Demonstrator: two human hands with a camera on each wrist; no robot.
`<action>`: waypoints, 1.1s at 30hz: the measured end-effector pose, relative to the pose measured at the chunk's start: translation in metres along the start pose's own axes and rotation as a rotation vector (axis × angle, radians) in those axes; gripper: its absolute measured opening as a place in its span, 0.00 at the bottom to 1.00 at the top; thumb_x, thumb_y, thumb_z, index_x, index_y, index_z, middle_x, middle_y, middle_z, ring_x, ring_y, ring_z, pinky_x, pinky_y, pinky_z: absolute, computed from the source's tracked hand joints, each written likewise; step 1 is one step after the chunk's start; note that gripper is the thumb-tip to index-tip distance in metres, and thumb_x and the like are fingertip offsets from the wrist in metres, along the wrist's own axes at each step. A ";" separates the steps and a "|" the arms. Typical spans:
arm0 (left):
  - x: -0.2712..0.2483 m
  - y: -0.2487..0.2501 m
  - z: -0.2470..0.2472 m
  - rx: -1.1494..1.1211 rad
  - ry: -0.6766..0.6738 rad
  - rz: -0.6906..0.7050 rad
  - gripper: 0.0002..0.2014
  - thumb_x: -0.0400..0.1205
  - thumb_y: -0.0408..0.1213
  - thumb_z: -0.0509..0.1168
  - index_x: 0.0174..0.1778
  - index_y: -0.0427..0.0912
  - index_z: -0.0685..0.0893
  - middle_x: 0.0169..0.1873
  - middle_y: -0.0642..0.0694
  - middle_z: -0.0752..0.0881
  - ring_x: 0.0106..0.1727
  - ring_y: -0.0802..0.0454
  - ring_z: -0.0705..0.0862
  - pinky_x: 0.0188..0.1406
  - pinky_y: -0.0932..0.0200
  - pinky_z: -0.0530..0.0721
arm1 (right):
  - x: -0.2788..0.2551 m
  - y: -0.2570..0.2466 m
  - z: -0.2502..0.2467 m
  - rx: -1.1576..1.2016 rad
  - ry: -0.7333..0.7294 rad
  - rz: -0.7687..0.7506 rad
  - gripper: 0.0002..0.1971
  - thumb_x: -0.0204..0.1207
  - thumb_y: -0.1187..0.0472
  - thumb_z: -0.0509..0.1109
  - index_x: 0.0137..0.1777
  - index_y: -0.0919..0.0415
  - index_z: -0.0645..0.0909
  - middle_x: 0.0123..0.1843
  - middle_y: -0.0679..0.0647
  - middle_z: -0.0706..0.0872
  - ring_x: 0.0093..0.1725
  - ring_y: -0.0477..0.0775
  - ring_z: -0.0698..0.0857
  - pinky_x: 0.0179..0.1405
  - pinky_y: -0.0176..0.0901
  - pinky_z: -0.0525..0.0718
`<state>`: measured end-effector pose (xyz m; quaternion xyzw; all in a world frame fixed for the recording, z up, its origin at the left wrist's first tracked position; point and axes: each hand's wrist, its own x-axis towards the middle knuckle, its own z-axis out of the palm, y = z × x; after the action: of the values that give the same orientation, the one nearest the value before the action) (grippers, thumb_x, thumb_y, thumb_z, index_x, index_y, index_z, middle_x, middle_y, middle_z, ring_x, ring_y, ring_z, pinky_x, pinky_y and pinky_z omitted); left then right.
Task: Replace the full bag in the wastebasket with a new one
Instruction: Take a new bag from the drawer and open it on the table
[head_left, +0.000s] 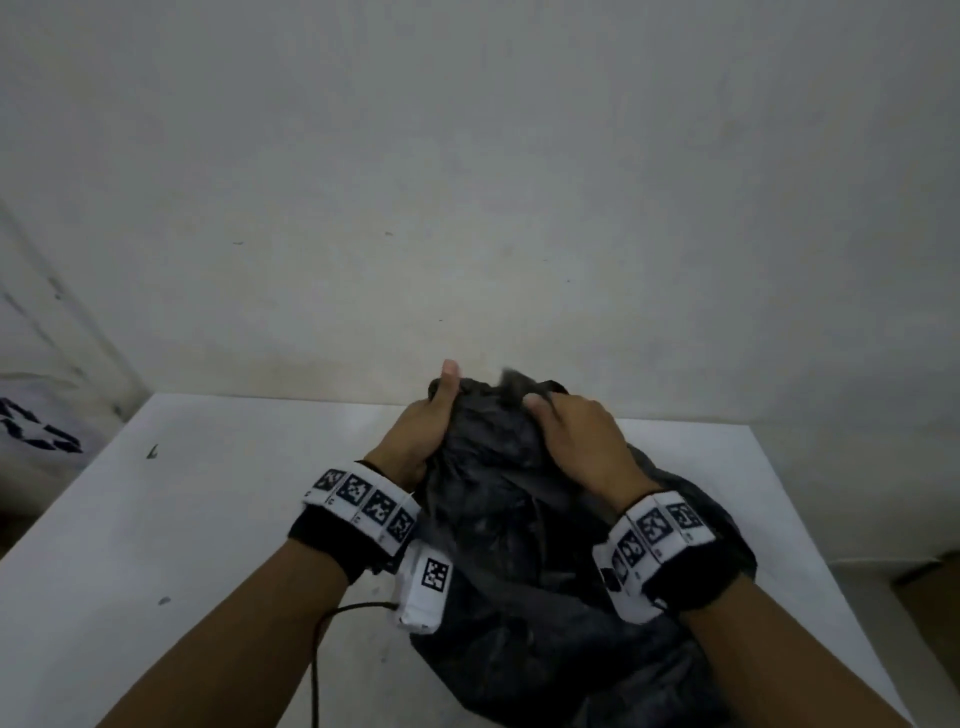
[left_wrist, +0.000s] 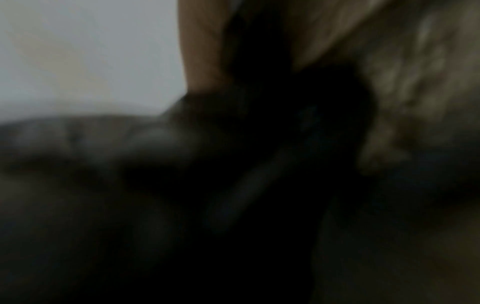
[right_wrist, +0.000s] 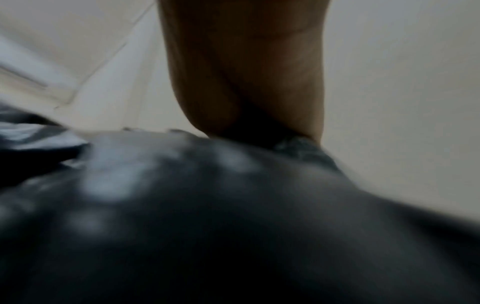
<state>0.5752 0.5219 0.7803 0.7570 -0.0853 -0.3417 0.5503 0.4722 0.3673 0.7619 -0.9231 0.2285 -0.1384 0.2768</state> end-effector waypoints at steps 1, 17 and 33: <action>0.002 -0.003 -0.010 -0.034 -0.002 -0.057 0.44 0.75 0.74 0.43 0.53 0.38 0.87 0.52 0.38 0.88 0.52 0.42 0.85 0.54 0.51 0.83 | 0.002 0.009 -0.001 0.261 0.004 0.135 0.25 0.86 0.44 0.55 0.58 0.66 0.83 0.53 0.66 0.89 0.55 0.67 0.86 0.60 0.57 0.81; -0.004 -0.056 -0.062 0.248 -0.232 -0.289 0.61 0.50 0.82 0.64 0.73 0.41 0.73 0.67 0.37 0.79 0.57 0.36 0.85 0.41 0.38 0.89 | 0.014 0.017 -0.027 1.642 0.155 0.573 0.37 0.64 0.37 0.79 0.63 0.68 0.84 0.62 0.66 0.87 0.61 0.68 0.87 0.62 0.64 0.83; 0.015 -0.043 0.031 -0.817 -0.317 -0.102 0.36 0.80 0.63 0.55 0.73 0.38 0.77 0.71 0.38 0.79 0.69 0.41 0.80 0.65 0.46 0.77 | 0.000 -0.005 -0.041 1.794 -0.072 0.392 0.31 0.80 0.36 0.58 0.60 0.63 0.88 0.66 0.64 0.86 0.60 0.63 0.88 0.56 0.60 0.87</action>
<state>0.5563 0.5067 0.7304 0.4188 0.0107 -0.4861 0.7669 0.4582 0.3526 0.7981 -0.3109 0.1791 -0.1857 0.9148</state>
